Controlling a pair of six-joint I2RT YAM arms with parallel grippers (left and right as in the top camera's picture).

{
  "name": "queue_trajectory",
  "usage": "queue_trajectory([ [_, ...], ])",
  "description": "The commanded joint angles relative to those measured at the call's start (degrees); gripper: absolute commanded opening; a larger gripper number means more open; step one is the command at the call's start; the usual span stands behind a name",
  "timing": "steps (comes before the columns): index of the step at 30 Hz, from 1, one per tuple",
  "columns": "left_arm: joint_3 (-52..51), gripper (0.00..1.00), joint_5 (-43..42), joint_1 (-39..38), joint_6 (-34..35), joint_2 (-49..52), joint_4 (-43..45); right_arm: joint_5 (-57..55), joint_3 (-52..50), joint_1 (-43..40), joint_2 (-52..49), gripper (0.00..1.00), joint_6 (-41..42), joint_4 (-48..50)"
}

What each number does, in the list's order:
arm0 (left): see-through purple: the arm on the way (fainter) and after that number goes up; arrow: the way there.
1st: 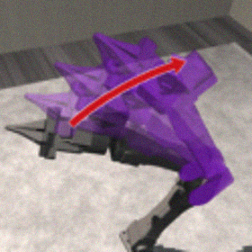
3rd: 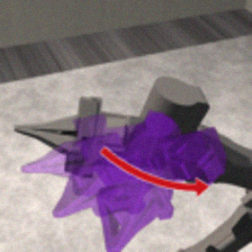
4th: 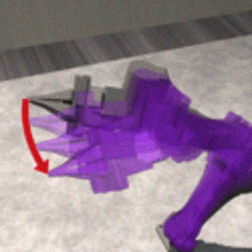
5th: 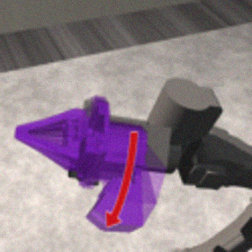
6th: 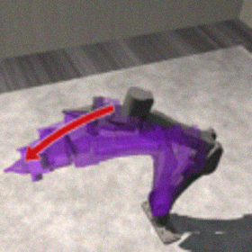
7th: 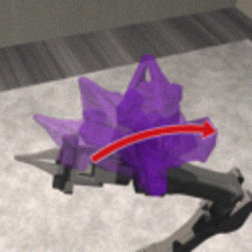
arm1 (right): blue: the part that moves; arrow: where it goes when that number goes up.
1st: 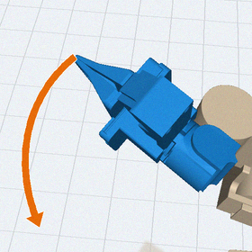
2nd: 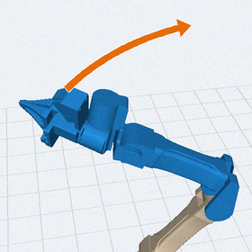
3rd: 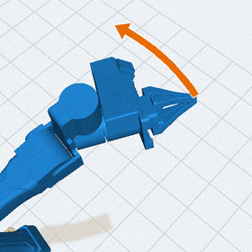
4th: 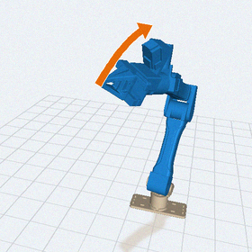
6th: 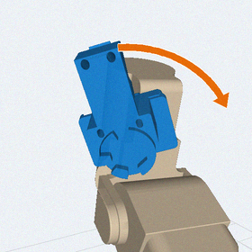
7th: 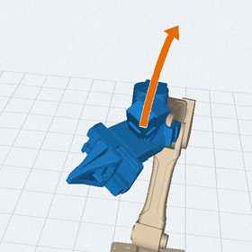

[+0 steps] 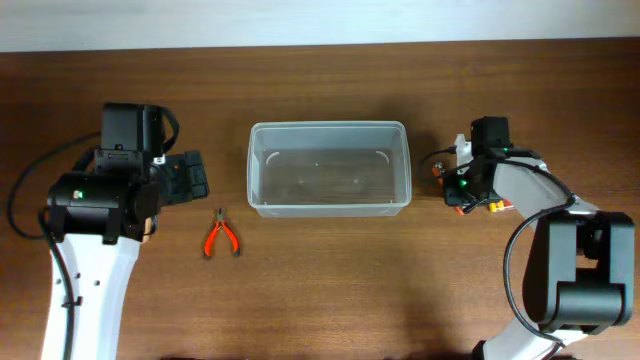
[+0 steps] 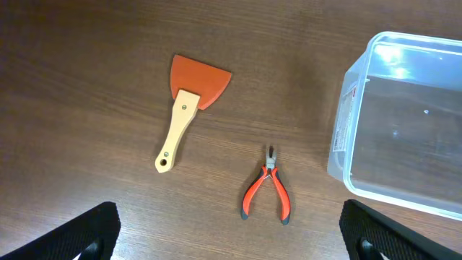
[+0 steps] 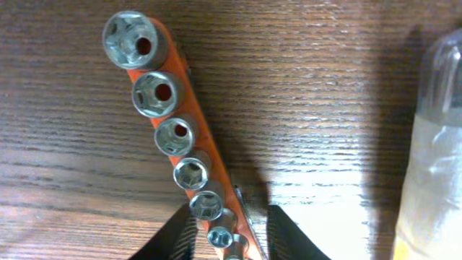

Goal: Pack container
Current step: 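Lower the right gripper over the orange socket rail and grasp it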

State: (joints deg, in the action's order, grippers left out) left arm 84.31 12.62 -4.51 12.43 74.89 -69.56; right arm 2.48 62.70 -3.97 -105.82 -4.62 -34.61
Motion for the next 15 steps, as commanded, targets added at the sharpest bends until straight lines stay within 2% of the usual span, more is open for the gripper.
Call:
queue_trajectory([
  [1, 0.0, 0.99, -0.4, 0.2, -0.1, -0.3, 0.0, 0.8, 1.1, 0.2, -0.4, 0.24, 0.3, -0.1],
  [5, 0.0, 0.99, -0.4, 0.2, -0.1, -0.3, 0.0, 1.2, 1.1, 0.2, -0.4, 0.18, 0.3, -0.1],
  [10, 0.0, 0.99, -0.4, 0.2, -0.1, -0.3, -0.1, 1.2, 1.1, 0.2, -0.4, 0.05, 0.4, -0.1],
  [15, 0.0, 0.99, -0.4, 0.2, -0.1, -0.3, -0.1, 1.2, 2.7, 0.2, -0.4, 0.04, 0.4, -1.2],
])
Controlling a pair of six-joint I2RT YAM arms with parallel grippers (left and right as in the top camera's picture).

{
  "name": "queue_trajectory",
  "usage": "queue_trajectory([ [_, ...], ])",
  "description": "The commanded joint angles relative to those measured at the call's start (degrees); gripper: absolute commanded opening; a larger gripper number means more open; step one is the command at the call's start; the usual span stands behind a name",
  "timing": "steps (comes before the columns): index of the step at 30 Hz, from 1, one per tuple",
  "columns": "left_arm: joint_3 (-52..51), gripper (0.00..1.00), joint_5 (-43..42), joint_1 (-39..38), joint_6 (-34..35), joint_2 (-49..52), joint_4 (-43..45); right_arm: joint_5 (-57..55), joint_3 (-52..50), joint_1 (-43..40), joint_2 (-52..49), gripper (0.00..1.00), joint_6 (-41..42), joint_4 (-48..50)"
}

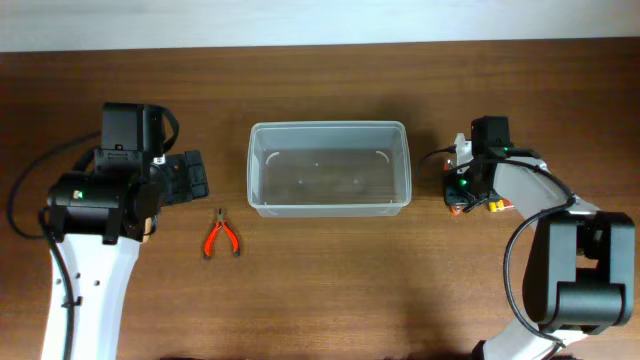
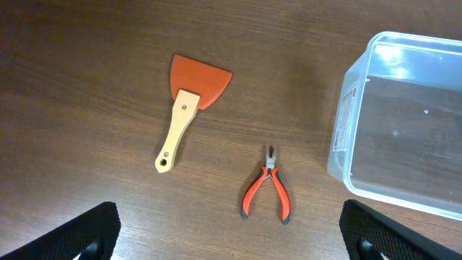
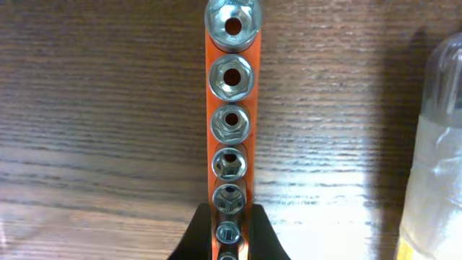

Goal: Pack container
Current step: 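Lower the right gripper over the orange socket rail and grasp it, then lift the socket rail and carry it over the clear box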

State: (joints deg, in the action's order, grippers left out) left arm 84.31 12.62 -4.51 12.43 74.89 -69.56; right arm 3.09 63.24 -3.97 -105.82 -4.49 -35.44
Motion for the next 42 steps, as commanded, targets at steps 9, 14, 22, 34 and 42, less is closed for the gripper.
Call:
queue_trajectory([
  [9, 0.0, 0.99, -0.4, 0.2, -0.1, -0.3, -0.1, 0.6, 12.3, 0.2, -0.3, 0.04, 0.2, -7.4],
  [14, 0.0, 0.99, -0.4, 0.2, -0.1, -0.3, -0.1, 0.6, 19.4, 0.3, -0.3, 0.04, 0.2, -11.5],
  [22, 0.0, 0.99, -0.4, 0.2, -0.1, -0.3, 0.0, 0.6, 30.6, 4.1, -0.3, 0.04, 0.3, -19.1],
  [34, 0.0, 0.99, -0.4, 0.2, -0.1, -0.3, -0.1, 0.8, 39.7, 15.9, -0.3, 0.04, 9.0, -29.5],
  [42, 0.0, 0.99, -0.4, 0.2, -0.1, -0.3, -0.1, 0.8, 39.6, 23.2, -0.3, 0.04, 15.9, -29.4],
])
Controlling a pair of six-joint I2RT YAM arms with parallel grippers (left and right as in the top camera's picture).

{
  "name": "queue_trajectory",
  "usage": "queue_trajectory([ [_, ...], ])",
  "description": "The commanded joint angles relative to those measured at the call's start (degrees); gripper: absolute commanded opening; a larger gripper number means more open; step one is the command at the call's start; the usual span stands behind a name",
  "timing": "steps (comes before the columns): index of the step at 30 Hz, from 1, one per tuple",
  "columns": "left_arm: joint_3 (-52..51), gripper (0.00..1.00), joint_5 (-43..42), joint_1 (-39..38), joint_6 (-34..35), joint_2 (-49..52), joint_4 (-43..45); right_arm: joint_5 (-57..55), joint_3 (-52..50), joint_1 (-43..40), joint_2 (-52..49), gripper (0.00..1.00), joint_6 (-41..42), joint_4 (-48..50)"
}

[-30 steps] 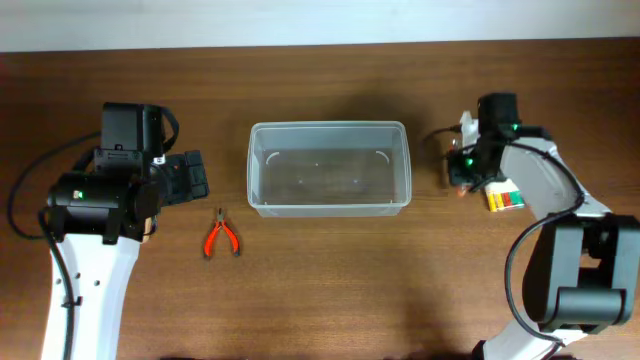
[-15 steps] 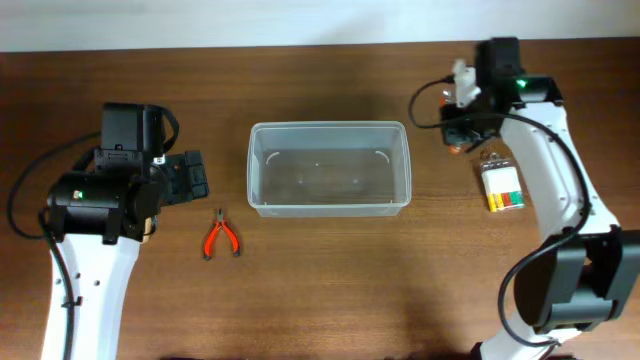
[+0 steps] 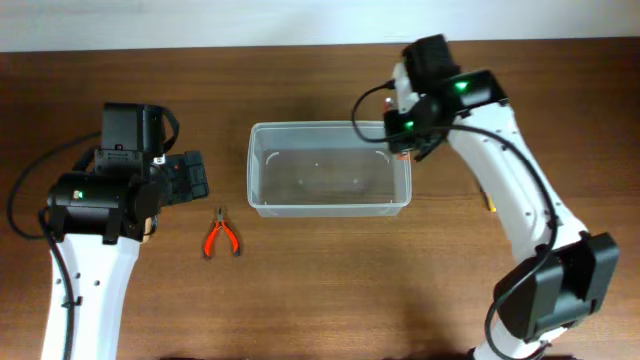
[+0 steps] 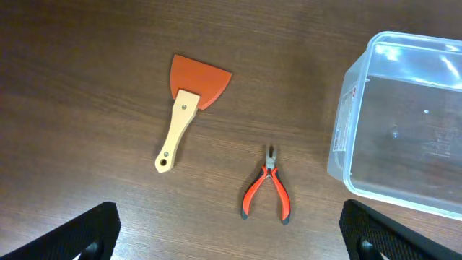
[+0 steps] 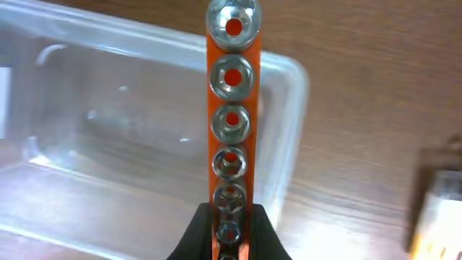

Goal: Pack container
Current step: 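Lift the socket rail and carry it over the clear box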

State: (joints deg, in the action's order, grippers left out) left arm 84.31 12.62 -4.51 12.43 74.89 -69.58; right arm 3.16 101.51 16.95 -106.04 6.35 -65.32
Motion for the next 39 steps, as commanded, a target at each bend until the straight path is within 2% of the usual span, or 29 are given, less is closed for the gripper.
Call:
queue_trajectory([
  [1, 0.0, 0.99, -0.4, 0.2, -0.1, -0.3, 0.0, 0.7, 1.3, 3.0, -0.2, 0.04, 6.4, 0.6],
  [8, 0.0, 0.99, -0.4, 0.2, -0.1, -0.3, 0.0, -0.8, -0.6, 5.2, -0.2, 0.04, 12.3, 1.4],
  [31, 0.0, 0.99, -0.4, 0.2, -0.1, -0.3, 0.0, -0.8, -21.0, 5.2, -0.2, 0.05, 12.4, 14.9],
  [34, 0.0, 0.99, -0.4, 0.2, -0.1, -0.3, 0.0, -0.8, -21.7, 5.2, -0.2, 0.08, 12.3, 15.3],
  [35, 0.0, 0.99, -0.4, 0.2, -0.1, -0.3, 0.0, -0.8, -21.7, 5.2, -0.2, 0.13, 12.1, 15.2],
  [37, 0.0, 0.99, -0.4, 0.2, -0.1, -0.3, 0.0, -0.8, -21.7, 5.2, -0.2, 0.32, 11.9, 15.3],
  [39, 0.0, 0.99, -0.4, 0.2, -0.1, -0.3, 0.0, -0.8, -21.7, 5.2, -0.2, 0.38, 11.9, 15.2],
])
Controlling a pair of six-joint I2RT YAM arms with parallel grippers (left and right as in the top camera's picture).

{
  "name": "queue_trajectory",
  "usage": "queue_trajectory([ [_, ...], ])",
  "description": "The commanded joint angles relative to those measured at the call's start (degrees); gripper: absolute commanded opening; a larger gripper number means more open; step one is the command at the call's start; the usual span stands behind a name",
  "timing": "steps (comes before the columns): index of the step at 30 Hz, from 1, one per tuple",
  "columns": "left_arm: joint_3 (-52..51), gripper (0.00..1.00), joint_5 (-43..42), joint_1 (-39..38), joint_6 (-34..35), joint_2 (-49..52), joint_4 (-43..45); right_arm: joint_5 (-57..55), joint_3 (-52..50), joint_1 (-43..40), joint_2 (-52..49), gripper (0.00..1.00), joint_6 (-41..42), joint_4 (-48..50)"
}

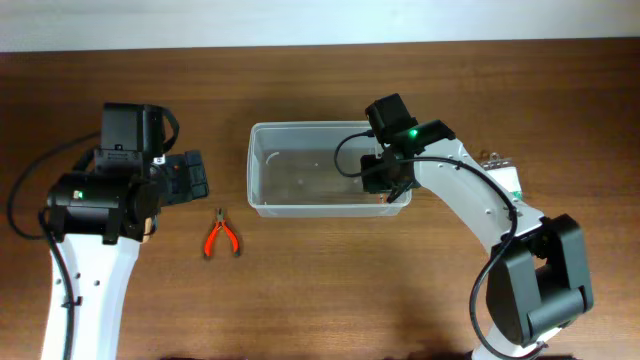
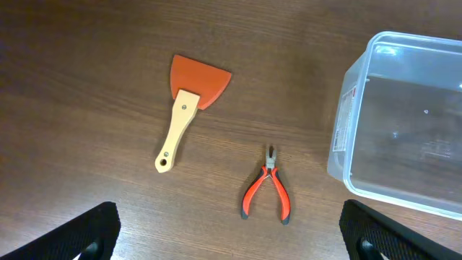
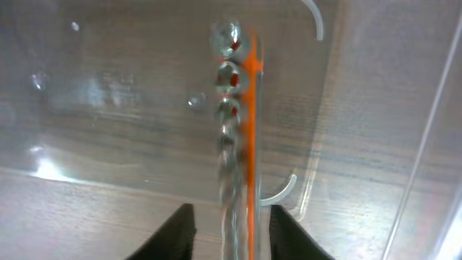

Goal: Pack container
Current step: 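Lift the socket rail and carry it over the clear box, then release the socket rail into the box with the right gripper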

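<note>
The clear plastic container (image 1: 300, 205) stands at the table's middle. My right gripper (image 1: 386, 186) hangs over its right end and reaches inside. In the right wrist view the right gripper (image 3: 232, 220) is open. The orange socket rail (image 3: 238, 108) shows blurred between the spread fingers (image 3: 182, 230), over the container floor; whether it still touches them I cannot tell. Red-handled pliers (image 2: 268, 193) lie left of the container. A scraper (image 2: 189, 108) with an orange blade and a wooden handle lies further left. My left gripper (image 2: 231, 242) is open, high above both.
The pliers (image 1: 221, 235) lie between the left arm and the container. The scraper is hidden under the left arm in the overhead view. A small pale item (image 1: 503, 172) lies on the wood right of the container, close to the right arm.
The right gripper was shut on the socket rail above the container's far right rim. Now it is lower, inside the container's right end, and open. The left arm is unchanged.
My right gripper stood open round the socket rail on the table right of the container, then shut on it there. Later it held the rail over the container's far right corner. Now it is open inside the container with the rail between its fingers. The left arm never moved.
</note>
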State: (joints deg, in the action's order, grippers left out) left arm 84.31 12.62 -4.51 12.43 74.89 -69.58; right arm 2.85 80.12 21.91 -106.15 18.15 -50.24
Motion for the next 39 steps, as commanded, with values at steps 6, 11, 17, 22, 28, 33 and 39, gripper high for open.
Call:
queue_trajectory([
  [6, 0.0, 0.99, -0.4, 0.2, -0.1, -0.3, 0.0, -0.5, -0.3, 0.3, -0.1, 0.48, 0.1, 0.2],
  [11, 0.0, 0.99, -0.4, 0.2, -0.1, -0.3, 0.0, -0.5, 7.6, 0.2, 0.1, 0.49, -2.4, -4.0],
  [17, 0.0, 0.99, -0.4, 0.2, -0.1, -0.3, 0.0, -7.7, 26.6, -1.2, 0.1, 0.55, -3.1, -14.6],
  [22, 0.0, 0.99, -0.4, 0.2, -0.1, -0.3, 0.0, -12.8, 41.2, -6.6, 0.1, 0.62, -4.7, -21.2],
  [28, 0.0, 0.99, -0.4, 0.2, -0.1, -0.3, 0.0, -13.0, 48.8, -16.4, 0.1, 0.72, -11.2, -25.6],
  [33, 0.0, 0.99, -0.4, 0.2, -0.1, -0.3, 0.0, -13.0, 48.1, -24.1, 0.0, 0.72, -18.9, -28.8],
  [39, 0.0, 0.99, -0.4, 0.2, -0.1, -0.3, 0.0, -13.0, 46.3, -31.2, 0.0, 0.75, -19.9, -29.1],
])
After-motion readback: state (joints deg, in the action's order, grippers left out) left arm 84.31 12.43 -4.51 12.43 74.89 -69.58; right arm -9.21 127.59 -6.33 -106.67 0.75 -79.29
